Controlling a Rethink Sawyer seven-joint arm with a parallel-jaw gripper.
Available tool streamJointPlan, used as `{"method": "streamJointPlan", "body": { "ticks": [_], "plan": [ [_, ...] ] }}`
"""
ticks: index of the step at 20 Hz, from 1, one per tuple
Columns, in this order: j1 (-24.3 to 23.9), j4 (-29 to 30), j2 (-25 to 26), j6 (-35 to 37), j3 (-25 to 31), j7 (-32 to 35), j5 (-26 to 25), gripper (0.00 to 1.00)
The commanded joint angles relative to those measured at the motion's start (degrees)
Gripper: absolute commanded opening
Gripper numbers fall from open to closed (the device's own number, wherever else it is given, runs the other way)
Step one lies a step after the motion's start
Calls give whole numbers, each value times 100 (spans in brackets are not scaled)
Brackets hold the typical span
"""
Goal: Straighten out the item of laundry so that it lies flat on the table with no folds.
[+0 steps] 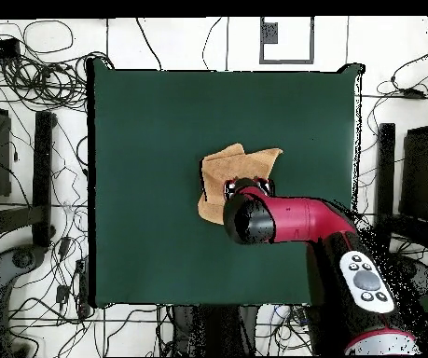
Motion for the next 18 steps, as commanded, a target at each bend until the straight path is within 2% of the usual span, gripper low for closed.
{"method": "streamJointPlan", "body": {
  "ticks": [1, 5, 11, 15, 18],
  "plan": [
    [-74, -407, 297, 650, -133, 266, 36, 100],
    [-294, -420, 351, 731, 49, 133, 62, 100],
    [-369, -480, 377, 1018, 252, 99, 215, 100],
    [-622, -537, 829, 1071, 695, 20, 432, 100],
    [-1033, -329, 1156, 675, 1222, -16, 574, 100]
  ]
}}
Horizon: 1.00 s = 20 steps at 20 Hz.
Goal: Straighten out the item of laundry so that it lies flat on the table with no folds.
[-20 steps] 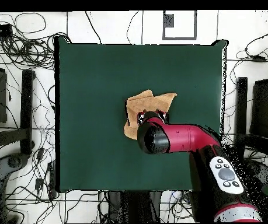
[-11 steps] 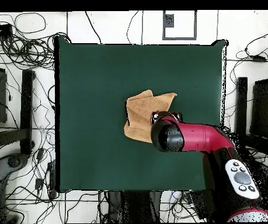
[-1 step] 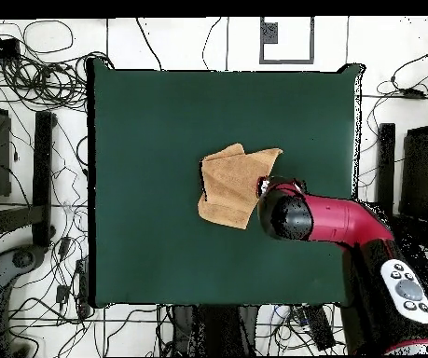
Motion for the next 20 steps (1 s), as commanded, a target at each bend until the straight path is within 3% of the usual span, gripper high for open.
{"method": "streamJointPlan", "body": {
  "ticks": [1, 8, 12, 20],
  "plan": [
    [-407, 52, 992, 264, 1262, -12, 408, 100],
    [-1370, 523, 1541, -600, 2462, -164, 146, 100],
    [-1606, 810, 1513, -920, 2762, -32, -118, 100],
    [-1882, 1218, 1143, -399, 3165, -43, 14, 100]
  ]
}}
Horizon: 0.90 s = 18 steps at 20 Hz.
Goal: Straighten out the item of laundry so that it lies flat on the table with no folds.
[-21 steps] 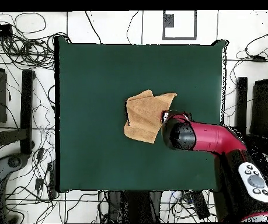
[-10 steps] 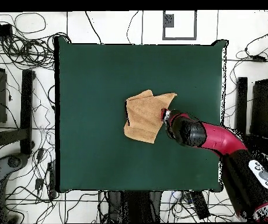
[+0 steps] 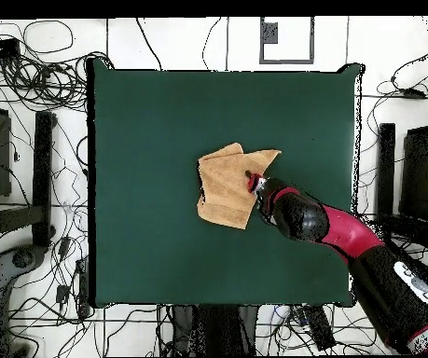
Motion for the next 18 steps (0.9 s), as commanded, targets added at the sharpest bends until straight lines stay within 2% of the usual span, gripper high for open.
{"method": "streamJointPlan", "body": {
  "ticks": [1, 8, 12, 18],
  "plan": [
    [146, 719, -222, 238, 1047, -33, -138, 100],
    [211, 863, -500, 231, 970, 103, -130, 100],
    [402, 1037, -856, -86, 691, 367, -216, 100],
    [660, 1210, -1085, -381, 347, 651, -220, 100]
  ]
}}
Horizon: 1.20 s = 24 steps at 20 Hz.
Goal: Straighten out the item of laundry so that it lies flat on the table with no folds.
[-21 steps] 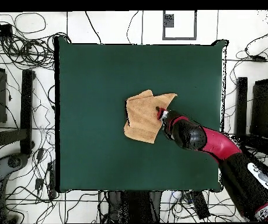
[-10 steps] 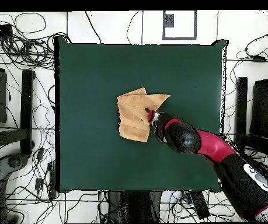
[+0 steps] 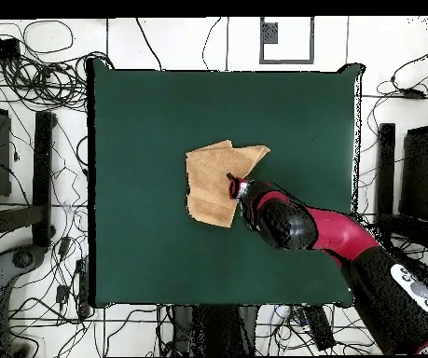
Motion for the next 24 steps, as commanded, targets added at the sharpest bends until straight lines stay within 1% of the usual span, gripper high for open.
{"method": "streamJointPlan", "body": {
  "ticks": [1, 7, 10, 13, 21, 24],
  "plan": [
    [519, 463, -234, -353, -86, 657, -216, 100],
    [754, 387, -316, -393, -428, 666, -230, 100],
    [744, 334, -352, -199, -498, 553, -198, 100],
    [814, 261, -409, -34, -697, 445, -261, 100],
    [972, 119, -332, -179, -1106, 420, -359, 100],
    [934, 42, -257, -147, -1078, 322, -350, 100]
  ]
}}
